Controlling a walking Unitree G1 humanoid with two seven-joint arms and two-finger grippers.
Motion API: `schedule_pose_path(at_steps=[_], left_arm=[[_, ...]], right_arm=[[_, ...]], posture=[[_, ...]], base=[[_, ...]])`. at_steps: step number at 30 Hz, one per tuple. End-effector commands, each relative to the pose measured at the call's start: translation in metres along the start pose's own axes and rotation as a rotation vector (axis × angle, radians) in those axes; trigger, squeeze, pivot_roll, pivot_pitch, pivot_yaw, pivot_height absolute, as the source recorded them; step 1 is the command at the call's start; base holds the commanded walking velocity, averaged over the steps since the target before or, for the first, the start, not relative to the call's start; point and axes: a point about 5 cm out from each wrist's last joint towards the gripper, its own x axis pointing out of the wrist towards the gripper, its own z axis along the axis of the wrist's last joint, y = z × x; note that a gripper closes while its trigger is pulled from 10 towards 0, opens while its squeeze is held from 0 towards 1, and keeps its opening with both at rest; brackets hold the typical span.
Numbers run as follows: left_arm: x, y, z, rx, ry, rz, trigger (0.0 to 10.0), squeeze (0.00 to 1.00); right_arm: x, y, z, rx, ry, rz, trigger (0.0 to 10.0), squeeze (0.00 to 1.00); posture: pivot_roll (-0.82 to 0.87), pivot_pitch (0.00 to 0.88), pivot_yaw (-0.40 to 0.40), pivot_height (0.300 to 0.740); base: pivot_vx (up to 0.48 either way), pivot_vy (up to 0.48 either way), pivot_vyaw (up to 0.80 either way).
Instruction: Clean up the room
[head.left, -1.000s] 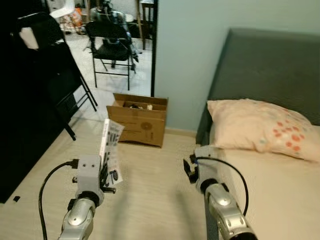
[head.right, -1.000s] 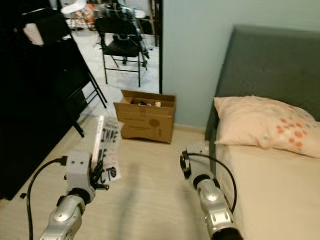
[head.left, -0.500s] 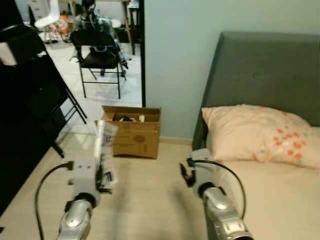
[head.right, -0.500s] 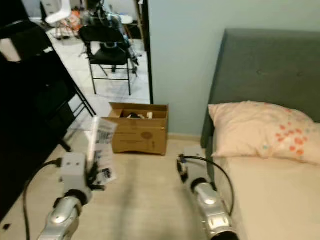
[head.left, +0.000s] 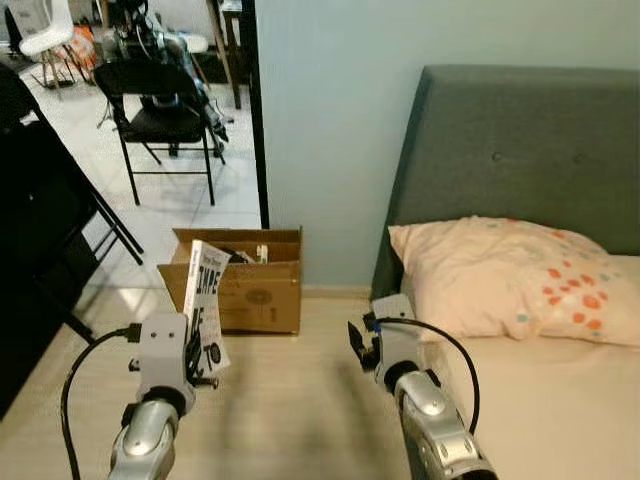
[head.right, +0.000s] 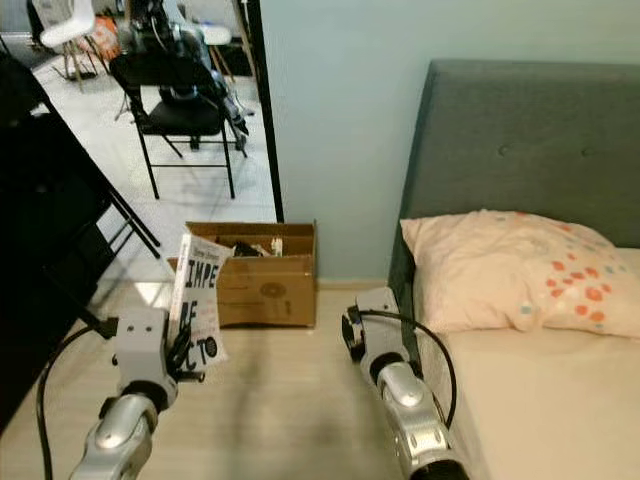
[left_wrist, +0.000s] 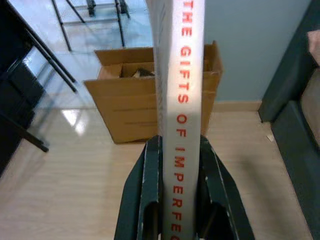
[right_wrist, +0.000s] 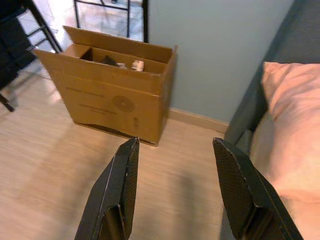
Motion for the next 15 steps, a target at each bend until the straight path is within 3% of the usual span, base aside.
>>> schedule_pose_path(at_steps=[1,15], left_arm=[[-0.0006,0.0021,0.0033,0.006,-0.019,0.004,10.0,0.0],[0.0003,0.0007,0.0032,0.004,-0.019,-0.004,10.0,0.0]], right_arm=[[-0.0001,0.0017,0.0002,-0.001,-0.003,0.006,10.0,0.0],[-0.0009,0.0012,-0.0005,-0.001,-0.001,0.0,10.0,0.0]], posture=[[-0.04,0.064,-0.017,0.74],[-0.05,0.065,-0.012,0.74]], base=[[0.352,0.0,0.0],[0.347,0.0,0.0]])
